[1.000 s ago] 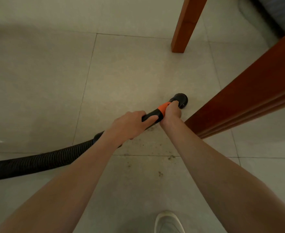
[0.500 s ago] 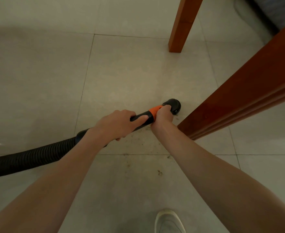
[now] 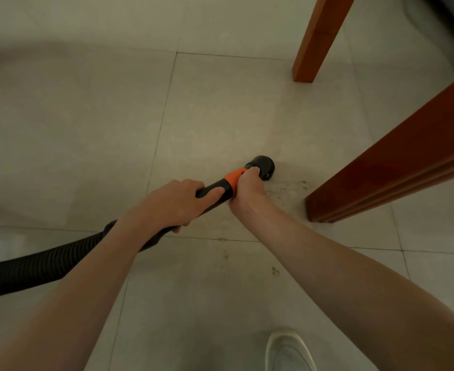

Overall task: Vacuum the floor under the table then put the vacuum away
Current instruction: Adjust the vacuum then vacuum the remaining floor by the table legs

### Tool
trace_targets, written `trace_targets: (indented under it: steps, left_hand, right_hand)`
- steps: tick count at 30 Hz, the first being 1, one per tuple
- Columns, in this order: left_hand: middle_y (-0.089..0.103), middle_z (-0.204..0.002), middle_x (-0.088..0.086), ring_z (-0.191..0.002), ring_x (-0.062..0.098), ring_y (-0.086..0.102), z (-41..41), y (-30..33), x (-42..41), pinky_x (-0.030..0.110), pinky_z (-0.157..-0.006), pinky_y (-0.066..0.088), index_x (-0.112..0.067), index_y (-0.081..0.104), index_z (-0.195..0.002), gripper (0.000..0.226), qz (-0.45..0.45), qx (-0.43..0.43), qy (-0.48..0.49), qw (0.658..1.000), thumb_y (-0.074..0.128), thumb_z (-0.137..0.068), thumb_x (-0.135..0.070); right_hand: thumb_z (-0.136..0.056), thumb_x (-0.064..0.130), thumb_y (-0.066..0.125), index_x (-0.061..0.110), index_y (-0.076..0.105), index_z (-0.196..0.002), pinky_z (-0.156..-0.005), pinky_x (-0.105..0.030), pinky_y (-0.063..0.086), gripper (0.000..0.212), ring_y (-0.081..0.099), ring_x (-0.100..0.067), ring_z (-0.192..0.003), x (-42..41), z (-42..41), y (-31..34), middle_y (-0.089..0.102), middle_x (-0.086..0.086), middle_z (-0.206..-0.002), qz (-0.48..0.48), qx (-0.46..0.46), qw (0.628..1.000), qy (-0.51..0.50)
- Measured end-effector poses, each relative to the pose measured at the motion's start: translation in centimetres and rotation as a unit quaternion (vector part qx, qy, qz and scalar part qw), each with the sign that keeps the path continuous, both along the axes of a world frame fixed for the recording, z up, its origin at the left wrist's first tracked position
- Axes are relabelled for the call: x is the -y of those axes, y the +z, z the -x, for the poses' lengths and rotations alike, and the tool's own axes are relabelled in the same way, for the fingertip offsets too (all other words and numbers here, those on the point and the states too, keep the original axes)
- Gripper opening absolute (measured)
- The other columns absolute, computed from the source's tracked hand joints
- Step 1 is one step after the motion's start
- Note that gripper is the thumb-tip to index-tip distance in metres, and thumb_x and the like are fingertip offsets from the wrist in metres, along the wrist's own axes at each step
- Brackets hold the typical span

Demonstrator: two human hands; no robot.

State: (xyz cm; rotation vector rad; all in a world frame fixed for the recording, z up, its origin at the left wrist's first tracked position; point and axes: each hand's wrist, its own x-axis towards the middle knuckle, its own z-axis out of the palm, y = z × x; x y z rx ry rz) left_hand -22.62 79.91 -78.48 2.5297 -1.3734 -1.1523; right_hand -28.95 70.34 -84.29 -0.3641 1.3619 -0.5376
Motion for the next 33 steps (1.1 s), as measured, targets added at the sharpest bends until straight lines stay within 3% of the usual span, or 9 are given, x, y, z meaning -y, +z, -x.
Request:
trace_targets:
  steps: [6,10,13,16,19,24,26,30,33]
  left_hand:
    - [0.06,-0.064,0.006,-0.042,0.016,0.054,-0.3,-0.1,-1.5,0.025,-0.049,0.046,-0.014,0.048,-0.092,0.043,-0.025,-0.067,0.032,0.997,0.031,-0.096,-0.053]
    - [0.061,-0.064,0.005,-0.04,0.015,0.053,-0.1,-0.5,-2.4,0.024,-0.047,0.044,-0.013,0.048,-0.092,0.044,-0.017,-0.099,0.07,0.992,0.033,-0.095,-0.054]
    - [0.06,-0.066,0.005,-0.042,0.015,0.053,0.3,-0.7,-2.6,0.023,-0.046,0.044,-0.012,0.047,-0.09,0.044,-0.008,-0.099,0.076,0.992,0.032,-0.096,-0.053]
    - [0.059,-0.067,0.004,-0.041,0.015,0.053,0.4,-1.1,-2.7,0.022,-0.045,0.044,-0.014,0.045,-0.087,0.044,-0.005,-0.086,0.077,0.993,0.03,-0.096,-0.054]
    - [0.058,-0.066,0.005,-0.04,0.014,0.053,0.4,-1.7,-3.0,0.023,-0.044,0.045,-0.014,0.045,-0.087,0.045,-0.016,-0.095,0.089,0.991,0.029,-0.096,-0.055]
    - [0.056,-0.06,0.005,-0.038,0.018,0.053,0.6,-2.2,-4.1,0.024,-0.045,0.048,-0.012,0.045,-0.084,0.048,-0.011,-0.12,0.119,0.986,0.028,-0.095,-0.055]
    - [0.056,-0.06,0.006,-0.038,0.019,0.053,0.4,-2.0,-4.4,0.025,-0.046,0.048,-0.011,0.045,-0.084,0.048,-0.004,-0.122,0.133,0.984,0.028,-0.096,-0.055]
    - [0.057,-0.06,0.006,-0.038,0.018,0.054,-0.6,-1.3,-5.9,0.023,-0.042,0.046,-0.011,0.045,-0.084,0.048,-0.01,-0.125,0.13,0.984,0.029,-0.096,-0.054]
    - [0.06,-0.061,0.006,-0.039,0.017,0.057,-1.3,-0.9,-7.1,0.024,-0.044,0.048,-0.008,0.049,-0.089,0.048,-0.008,-0.14,0.135,0.981,0.031,-0.096,-0.052]
  right_hand:
    - [-0.103,0.033,0.026,0.003,0.037,-0.14,-0.085,-0.034,0.041,0.049,0.052,-0.029,-0.113,-1.4,0.1,0.2,0.051,-0.017,-0.127,-0.018,-0.01,0.998,0.053]
    - [-0.102,0.036,0.028,0.006,0.047,-0.125,-0.086,-0.035,0.045,0.042,0.054,-0.024,-0.097,-2.2,-0.2,-0.1,0.055,-0.011,-0.112,-0.035,-0.017,0.997,0.073]
    - [-0.102,0.04,0.029,0.009,0.048,-0.095,-0.074,-0.034,0.045,0.037,0.049,-0.018,-0.071,-2.8,-0.5,-0.4,0.05,-0.004,-0.082,-0.046,-0.014,0.995,0.085]
    - [-0.102,0.039,0.029,0.01,0.046,-0.087,-0.078,-0.035,0.045,0.038,0.048,-0.018,-0.068,-3.1,-0.7,-0.6,0.047,-0.005,-0.076,-0.044,-0.022,0.994,0.099]
    - [-0.102,0.039,0.031,0.011,0.043,-0.077,-0.068,-0.032,0.044,0.039,0.045,-0.017,-0.064,-3.2,-0.4,-0.5,0.044,-0.004,-0.074,-0.067,0.0,0.99,0.122]
    - [-0.103,0.038,0.029,0.007,0.043,-0.114,-0.075,-0.034,0.046,0.036,0.053,-0.023,-0.086,-2.7,-0.1,0.3,0.051,-0.009,-0.098,-0.07,-0.023,0.97,0.232]
    - [-0.103,0.038,0.029,0.007,0.043,-0.114,-0.076,-0.034,0.046,0.035,0.053,-0.022,-0.081,-3.0,-0.6,0.9,0.052,-0.008,-0.092,-0.077,-0.022,0.966,0.245]
    - [-0.102,0.041,0.029,0.006,0.042,-0.125,-0.079,-0.038,0.048,0.044,0.055,-0.028,-0.109,-4.8,-1.5,1.3,0.052,-0.012,-0.11,-0.079,-0.027,0.966,0.245]
    - [-0.102,0.042,0.03,0.006,0.045,-0.123,-0.079,-0.039,0.05,0.044,0.056,-0.028,-0.099,-6.6,-2.0,1.0,0.054,-0.01,-0.1,-0.028,-0.059,0.97,0.236]
